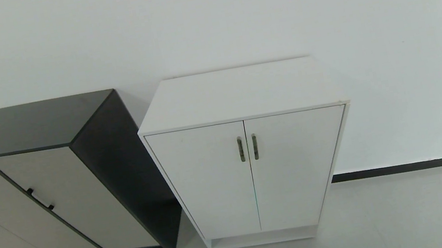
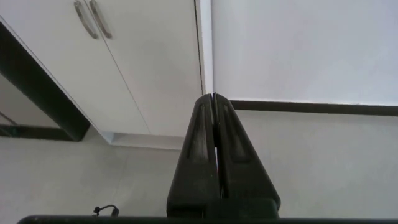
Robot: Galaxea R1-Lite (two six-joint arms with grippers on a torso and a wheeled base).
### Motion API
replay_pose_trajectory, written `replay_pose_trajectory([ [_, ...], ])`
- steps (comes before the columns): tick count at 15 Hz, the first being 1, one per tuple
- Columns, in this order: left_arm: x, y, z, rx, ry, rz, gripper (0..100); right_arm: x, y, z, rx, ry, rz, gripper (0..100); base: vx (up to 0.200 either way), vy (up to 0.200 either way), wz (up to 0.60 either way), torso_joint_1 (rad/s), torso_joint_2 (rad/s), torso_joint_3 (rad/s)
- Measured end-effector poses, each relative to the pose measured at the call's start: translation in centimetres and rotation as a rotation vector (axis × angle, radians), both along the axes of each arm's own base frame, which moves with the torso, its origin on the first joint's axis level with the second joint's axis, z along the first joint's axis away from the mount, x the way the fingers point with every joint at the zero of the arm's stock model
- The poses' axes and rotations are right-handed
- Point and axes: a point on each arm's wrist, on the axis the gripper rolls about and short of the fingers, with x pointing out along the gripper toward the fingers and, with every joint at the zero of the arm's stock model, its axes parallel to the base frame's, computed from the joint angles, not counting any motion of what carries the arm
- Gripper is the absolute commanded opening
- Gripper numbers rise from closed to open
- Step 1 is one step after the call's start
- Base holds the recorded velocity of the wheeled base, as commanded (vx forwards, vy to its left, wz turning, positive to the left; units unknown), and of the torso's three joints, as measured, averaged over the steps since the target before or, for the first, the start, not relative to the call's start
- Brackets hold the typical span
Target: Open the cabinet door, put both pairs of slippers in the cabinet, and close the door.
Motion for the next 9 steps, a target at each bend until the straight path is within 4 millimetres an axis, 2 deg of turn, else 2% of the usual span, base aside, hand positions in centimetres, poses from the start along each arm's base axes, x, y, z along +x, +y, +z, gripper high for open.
replay_pose_trajectory([
  [4,0.0,0.0,0.0,-0.001,0.0,0.002,0,-0.17,0.28,-0.03,-0.027,-0.016,-0.139,0,0.0,0.0,0.0,0.0,0.0,0.0],
  [9,0.0,0.0,0.0,-0.002,0.0,0.002,0,-0.65,0.34,-0.14,-0.013,-0.081,-0.076,0,0.0,0.0,0.0,0.0,0.0,0.0],
])
